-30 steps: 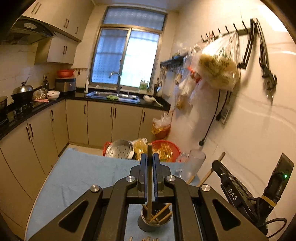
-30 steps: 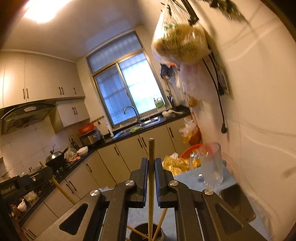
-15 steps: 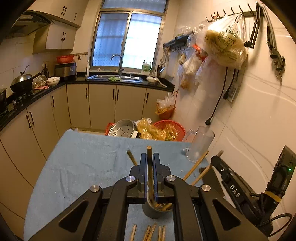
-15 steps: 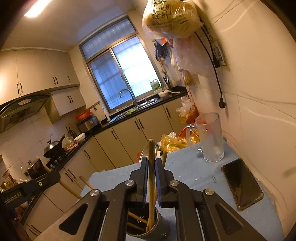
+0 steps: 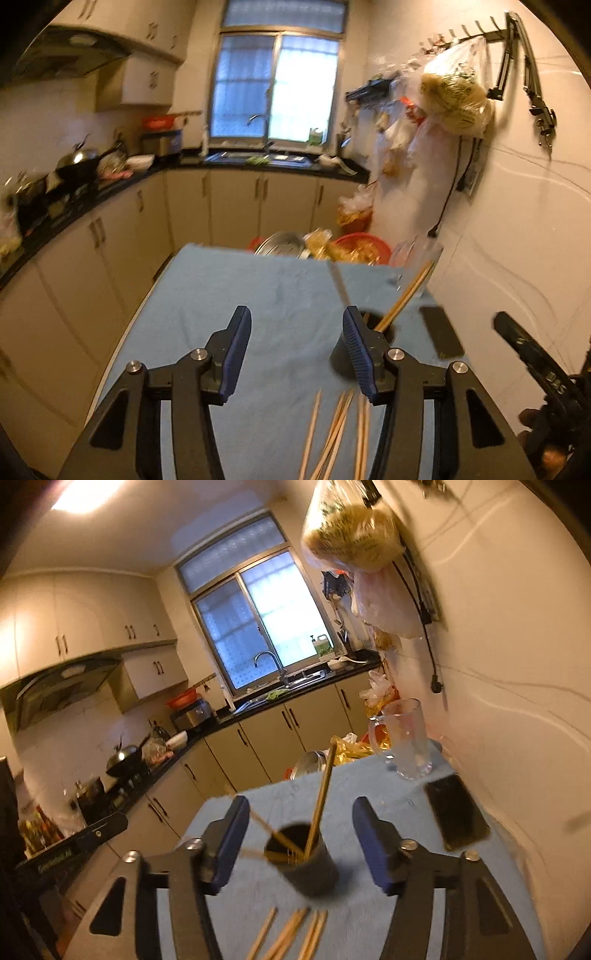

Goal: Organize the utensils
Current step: 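Release the chopstick and return the right tool to the pile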

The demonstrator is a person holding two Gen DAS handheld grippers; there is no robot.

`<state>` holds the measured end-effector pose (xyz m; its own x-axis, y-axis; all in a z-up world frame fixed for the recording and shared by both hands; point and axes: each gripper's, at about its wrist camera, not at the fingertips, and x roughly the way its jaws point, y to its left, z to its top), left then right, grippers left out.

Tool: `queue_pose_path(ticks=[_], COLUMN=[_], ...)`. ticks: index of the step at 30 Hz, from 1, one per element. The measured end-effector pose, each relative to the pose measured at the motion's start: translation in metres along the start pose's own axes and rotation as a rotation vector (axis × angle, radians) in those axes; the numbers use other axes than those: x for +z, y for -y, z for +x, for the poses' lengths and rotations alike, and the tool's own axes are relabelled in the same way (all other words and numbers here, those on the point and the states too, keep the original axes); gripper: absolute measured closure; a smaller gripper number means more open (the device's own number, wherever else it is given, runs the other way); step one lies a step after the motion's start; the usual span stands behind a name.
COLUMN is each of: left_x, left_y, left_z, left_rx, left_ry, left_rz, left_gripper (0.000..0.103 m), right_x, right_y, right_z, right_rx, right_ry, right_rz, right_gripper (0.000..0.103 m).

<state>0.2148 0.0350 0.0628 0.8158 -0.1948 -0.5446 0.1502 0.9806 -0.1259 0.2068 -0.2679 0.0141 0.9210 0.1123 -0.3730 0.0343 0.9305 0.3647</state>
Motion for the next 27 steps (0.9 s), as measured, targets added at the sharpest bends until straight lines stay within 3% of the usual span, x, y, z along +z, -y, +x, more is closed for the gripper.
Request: queue_pose_path(ticks=[4,7,11,21,27], left_x=[-0.043,-0.076,-0.105,-0.128,-0.127], left_y=[-0.021,-0.029,-0.031,-0.019,-0.020], left_z=[-0.024,-0.036,-0.042,-0.048,-0.034], left_rx=[0.070,0.102,0.108,0.068,0.056], left_ry=[-0.054,-0.094,-0.143,-0.188,-0.217], left_rz=[-0.003,-0.011,-0.009,0.023,0.027], left_gripper=[0.049,0.042,0.042,0.041,0.041], right_x=[-0.040,-0.069,-0.098,-0.123,-0.128], right_y=[-0.015,-0.021,-0.020,-0.017,-0.014], right_z=[-0.033,-0.048,-0.056,-0.074,-0.058], right_rx=[-0.006,-0.026,-0.062,-0.065,-0.051], right_ry=[-0.053,-0.096,-0.180,-0.248,-0.302], right_rz=[-0.047,-0.088,-0.087,-0.074,-0.052], right_gripper=[0.036,0.036,0.036,0.038,0.050])
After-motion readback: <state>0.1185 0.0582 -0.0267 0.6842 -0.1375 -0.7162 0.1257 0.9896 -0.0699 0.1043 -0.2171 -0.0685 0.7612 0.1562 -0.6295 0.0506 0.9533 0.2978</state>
